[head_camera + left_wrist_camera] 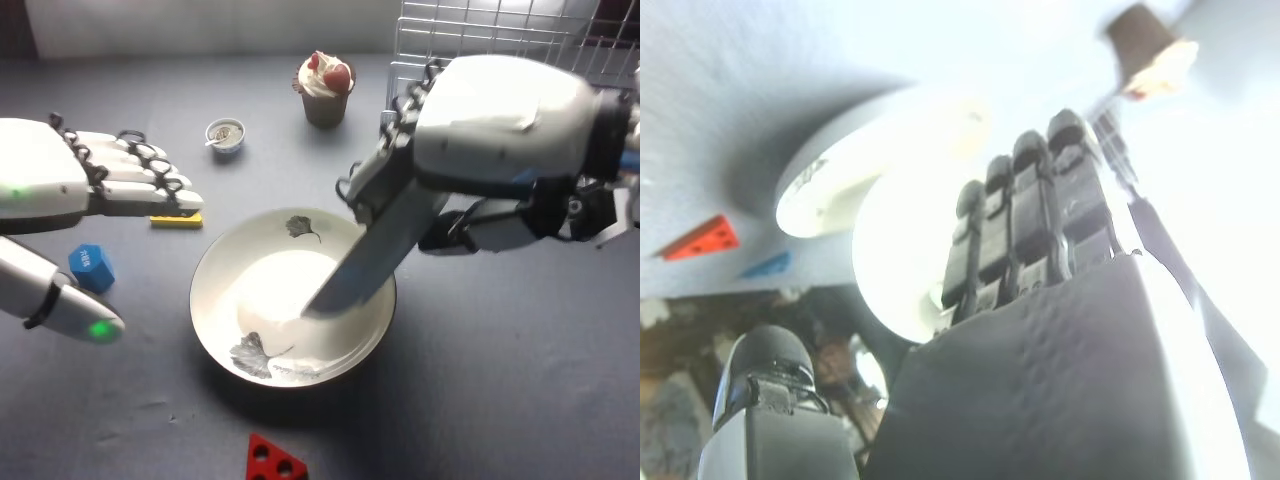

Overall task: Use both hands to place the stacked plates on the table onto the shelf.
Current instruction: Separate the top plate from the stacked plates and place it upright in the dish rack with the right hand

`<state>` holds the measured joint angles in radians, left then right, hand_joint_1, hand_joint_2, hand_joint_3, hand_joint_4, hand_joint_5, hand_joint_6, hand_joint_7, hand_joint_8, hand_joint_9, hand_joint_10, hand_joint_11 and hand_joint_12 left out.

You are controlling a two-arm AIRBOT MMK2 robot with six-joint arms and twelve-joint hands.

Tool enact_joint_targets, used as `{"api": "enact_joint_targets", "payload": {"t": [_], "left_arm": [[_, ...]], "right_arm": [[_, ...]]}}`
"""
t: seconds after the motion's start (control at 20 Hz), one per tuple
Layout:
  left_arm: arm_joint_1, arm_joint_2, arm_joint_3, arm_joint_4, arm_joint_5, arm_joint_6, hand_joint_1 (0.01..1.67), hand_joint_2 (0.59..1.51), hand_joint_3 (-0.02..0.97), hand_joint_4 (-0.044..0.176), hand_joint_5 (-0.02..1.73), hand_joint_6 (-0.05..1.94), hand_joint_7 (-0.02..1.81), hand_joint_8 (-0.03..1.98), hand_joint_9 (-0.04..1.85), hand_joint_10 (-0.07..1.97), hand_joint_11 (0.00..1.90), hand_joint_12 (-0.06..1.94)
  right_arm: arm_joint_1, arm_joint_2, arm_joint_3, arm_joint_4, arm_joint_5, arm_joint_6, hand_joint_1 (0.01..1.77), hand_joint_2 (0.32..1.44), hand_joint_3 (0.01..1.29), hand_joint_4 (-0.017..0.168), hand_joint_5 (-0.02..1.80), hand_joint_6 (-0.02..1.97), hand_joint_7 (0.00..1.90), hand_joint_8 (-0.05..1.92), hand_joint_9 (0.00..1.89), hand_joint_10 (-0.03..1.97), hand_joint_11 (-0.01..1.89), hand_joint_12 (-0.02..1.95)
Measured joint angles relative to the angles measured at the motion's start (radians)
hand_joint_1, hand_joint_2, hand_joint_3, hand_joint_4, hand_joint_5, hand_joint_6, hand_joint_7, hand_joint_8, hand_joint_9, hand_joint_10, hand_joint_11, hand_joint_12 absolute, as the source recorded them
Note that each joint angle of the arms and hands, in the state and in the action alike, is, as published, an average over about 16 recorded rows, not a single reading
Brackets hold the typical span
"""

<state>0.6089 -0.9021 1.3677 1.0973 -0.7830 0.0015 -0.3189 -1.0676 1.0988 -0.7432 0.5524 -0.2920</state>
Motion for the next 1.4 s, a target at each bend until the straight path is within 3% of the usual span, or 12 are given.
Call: {"api": "enact_joint_targets", "payload": {"t": [0.3,0.55,1.0,1.4], "left_arm": [[0.000,0.076,-0.041,0.014,-0.003,0.000,0.11,0.969,0.005,0.003,0.12,0.02,0.14,0.01,0.13,0.01,0.12,0.01],[0.001,0.108,-0.067,0.031,-0.009,0.000,0.10,0.970,0.005,0.004,0.12,0.02,0.14,0.01,0.13,0.01,0.12,0.01],[0.007,0.109,-0.057,0.054,-0.060,0.000,0.09,0.972,0.005,0.004,0.12,0.02,0.14,0.01,0.13,0.01,0.12,0.01],[0.027,0.088,-0.033,0.101,-0.170,0.000,0.10,0.975,0.005,0.004,0.12,0.02,0.14,0.01,0.14,0.01,0.12,0.01]], "right_arm": [[0.089,0.044,-0.028,0.001,-0.091,0.197,1.47,0.94,0.01,-0.001,0.96,0.95,1.05,0.63,1.13,0.69,0.97,1.36],[0.172,0.061,-0.028,0.030,-0.217,0.338,1.48,0.94,0.01,-0.001,0.95,0.96,1.03,0.67,1.13,0.71,0.96,1.38],[0.308,0.066,0.017,0.150,-0.439,0.431,1.49,0.94,0.01,-0.001,0.93,0.99,1.01,0.72,1.09,0.77,0.96,1.39],[0.382,0.059,0.071,0.262,-0.527,0.387,1.50,0.94,0.01,-0.002,0.92,1.00,1.00,0.73,1.10,0.75,0.95,1.39]]}}
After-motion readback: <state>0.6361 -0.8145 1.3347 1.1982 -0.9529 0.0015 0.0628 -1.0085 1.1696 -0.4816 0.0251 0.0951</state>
